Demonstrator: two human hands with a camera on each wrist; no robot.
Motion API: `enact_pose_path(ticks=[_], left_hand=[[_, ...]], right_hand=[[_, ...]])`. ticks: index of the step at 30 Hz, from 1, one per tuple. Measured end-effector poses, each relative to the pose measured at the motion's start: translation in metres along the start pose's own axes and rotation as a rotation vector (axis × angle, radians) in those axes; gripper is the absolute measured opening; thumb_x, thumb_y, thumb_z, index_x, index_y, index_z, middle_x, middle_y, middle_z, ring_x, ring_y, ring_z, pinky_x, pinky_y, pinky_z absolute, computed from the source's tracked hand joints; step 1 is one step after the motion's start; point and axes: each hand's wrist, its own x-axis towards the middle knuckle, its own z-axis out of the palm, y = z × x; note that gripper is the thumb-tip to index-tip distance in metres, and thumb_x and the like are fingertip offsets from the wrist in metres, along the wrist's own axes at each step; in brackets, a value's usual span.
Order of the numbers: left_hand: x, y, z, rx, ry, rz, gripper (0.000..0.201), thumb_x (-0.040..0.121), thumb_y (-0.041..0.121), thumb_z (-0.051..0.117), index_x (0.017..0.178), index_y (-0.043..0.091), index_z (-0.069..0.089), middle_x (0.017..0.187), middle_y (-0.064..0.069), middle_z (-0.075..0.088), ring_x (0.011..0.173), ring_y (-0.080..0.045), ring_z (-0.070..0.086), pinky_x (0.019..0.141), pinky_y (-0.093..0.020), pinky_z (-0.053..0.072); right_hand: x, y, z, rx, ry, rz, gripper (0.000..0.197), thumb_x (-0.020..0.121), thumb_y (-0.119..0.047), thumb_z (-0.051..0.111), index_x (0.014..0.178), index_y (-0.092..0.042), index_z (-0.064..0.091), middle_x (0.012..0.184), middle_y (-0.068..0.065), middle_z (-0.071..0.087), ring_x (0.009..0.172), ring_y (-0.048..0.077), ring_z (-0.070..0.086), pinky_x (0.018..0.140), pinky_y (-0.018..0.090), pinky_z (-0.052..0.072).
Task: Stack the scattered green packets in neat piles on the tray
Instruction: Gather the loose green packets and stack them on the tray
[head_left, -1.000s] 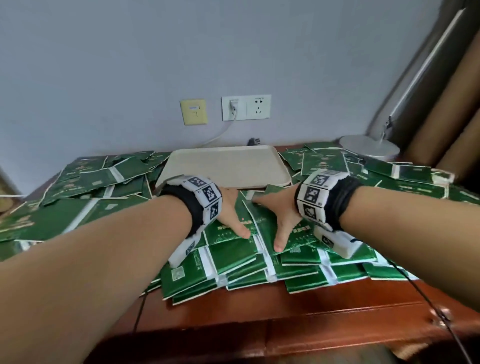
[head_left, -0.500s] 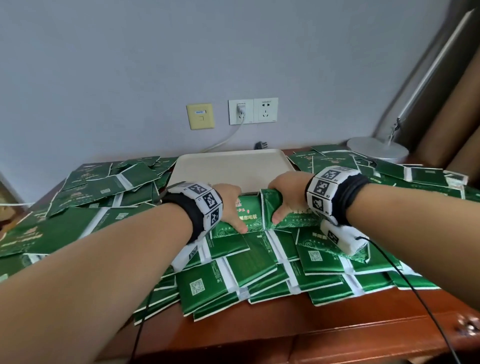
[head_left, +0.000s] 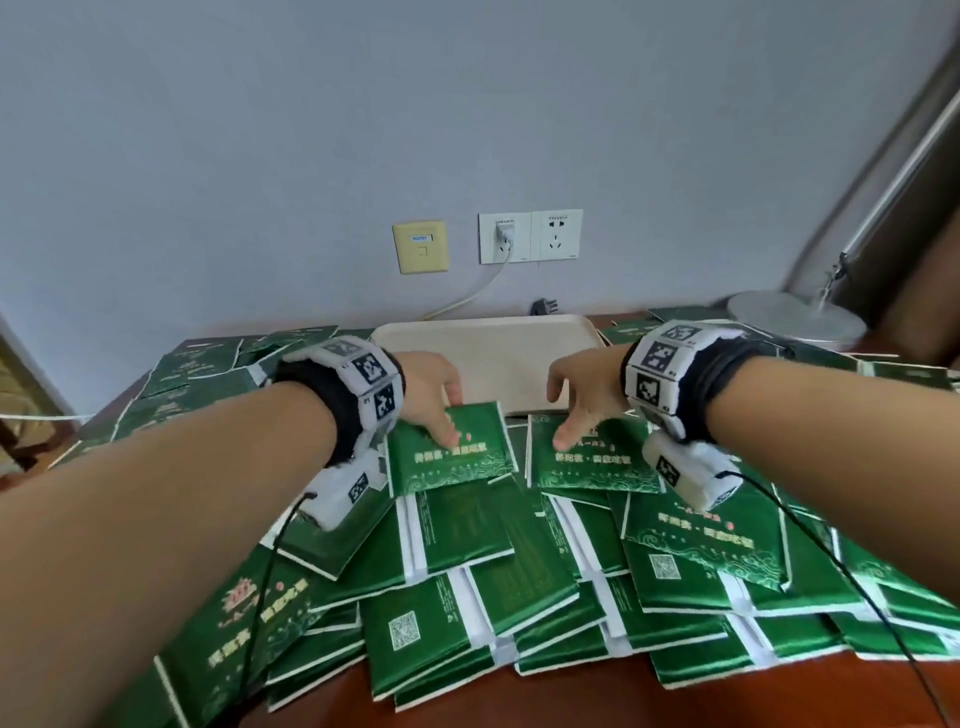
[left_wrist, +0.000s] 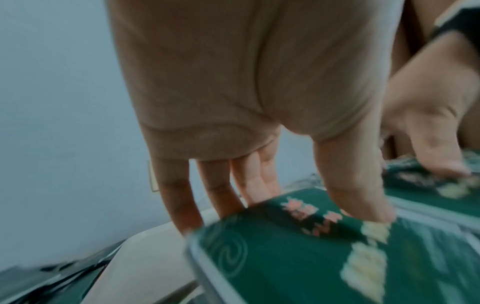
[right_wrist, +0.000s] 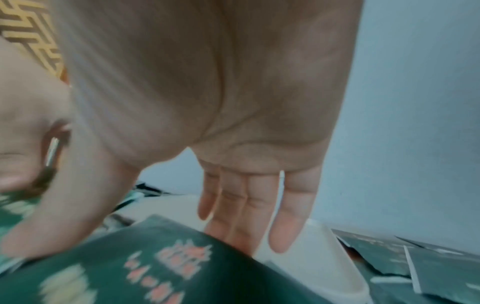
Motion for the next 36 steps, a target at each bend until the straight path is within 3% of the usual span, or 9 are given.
enact_pose_path(ticks=[3,6,11,16,22,27,29,34,36], left_hand=[[0.007,0.007,0.023,0.034,-0.108,-0.012,0.092,0.071,0.049,0.079,0.144,0.018,0.032,0.141,-0.004,0.046,0.121,-0.021,0.049,0.099,-0.028,0.038],[0.010,0.012,0.030,0.003,-0.135,-0.005,0.108,0.066,0.055,0.079,0.148,0.016,0.020,0.146,-0.005,0.041,0.126,-0.023,0.046,0.105,-0.033,0.039],[0.007,0.022,0.028,0.039,-0.112,0.024,0.093,0.072,0.044,0.079,0.140,0.009,0.026,0.129,-0.008,0.051,0.111,-0.025,0.054,0.094,-0.035,0.048],[0.003,0.019,0.025,0.012,-0.095,0.038,0.084,0.072,0.040,0.079,0.133,0.011,0.030,0.115,-0.005,0.053,0.101,-0.023,0.056,0.089,-0.040,0.051],[0.006,-0.001,0.005,-0.019,0.006,0.023,0.079,0.071,0.039,0.079,0.131,0.016,0.034,0.085,0.008,0.044,0.087,-0.019,0.053,0.074,-0.030,0.047],[0.027,-0.022,-0.011,0.080,0.063,0.010,0.074,0.074,0.036,0.079,0.130,0.012,0.035,0.098,0.000,0.051,0.089,-0.022,0.054,0.075,-0.033,0.049],[0.042,-0.032,-0.018,0.113,0.081,-0.002,0.074,0.074,0.036,0.078,0.130,0.012,0.035,0.108,-0.005,0.054,0.094,-0.024,0.056,0.080,-0.037,0.051],[0.090,-0.055,-0.026,0.129,0.130,-0.017,0.070,0.073,0.036,0.078,0.128,0.013,0.040,0.115,-0.006,0.056,0.097,-0.027,0.058,0.082,-0.040,0.052],[0.108,-0.064,-0.023,0.135,0.148,-0.040,0.072,0.070,0.040,0.078,0.126,0.015,0.040,0.119,-0.006,0.055,0.101,-0.027,0.057,0.085,-0.041,0.051]], right_hand=[[0.003,-0.004,0.019,-0.046,-0.094,0.016,0.105,0.061,-0.060,0.079,0.143,-0.014,0.031,0.134,0.005,0.051,0.118,0.024,0.052,0.099,0.038,0.042],[0.002,-0.009,0.026,-0.101,-0.136,0.017,0.117,0.056,-0.058,0.083,0.144,-0.015,0.020,0.135,0.007,0.048,0.116,0.027,0.052,0.096,0.041,0.044],[-0.004,-0.018,0.028,-0.177,-0.113,0.032,0.099,0.065,-0.046,0.082,0.134,-0.011,0.020,0.109,0.008,0.059,0.092,0.025,0.061,0.077,0.037,0.053],[-0.013,-0.017,0.020,-0.165,-0.094,0.039,0.088,0.071,-0.040,0.079,0.131,-0.012,0.021,0.087,0.005,0.055,0.068,0.018,0.053,0.060,0.031,0.048],[-0.005,-0.018,-0.010,-0.154,-0.002,0.009,0.079,0.069,-0.042,0.080,0.123,-0.014,0.030,0.087,0.002,0.052,0.067,0.015,0.050,0.062,0.031,0.047],[0.032,-0.025,-0.034,-0.153,0.053,-0.011,0.076,0.071,-0.036,0.080,0.124,-0.012,0.032,0.077,-0.002,0.044,0.065,0.015,0.046,0.053,0.027,0.040],[0.056,-0.027,-0.042,-0.174,0.056,-0.019,0.075,0.072,-0.034,0.080,0.125,-0.011,0.033,0.082,-0.002,0.045,0.075,0.020,0.049,0.054,0.027,0.040],[0.117,-0.035,-0.052,-0.230,0.073,-0.051,0.063,0.070,-0.030,0.081,0.115,-0.013,0.040,0.105,0.003,0.053,0.087,0.022,0.052,0.072,0.032,0.046],[0.138,-0.037,-0.053,-0.264,0.064,-0.053,0.066,0.070,-0.030,0.082,0.121,-0.012,0.043,0.119,0.008,0.054,0.100,0.025,0.054,0.079,0.033,0.045]])
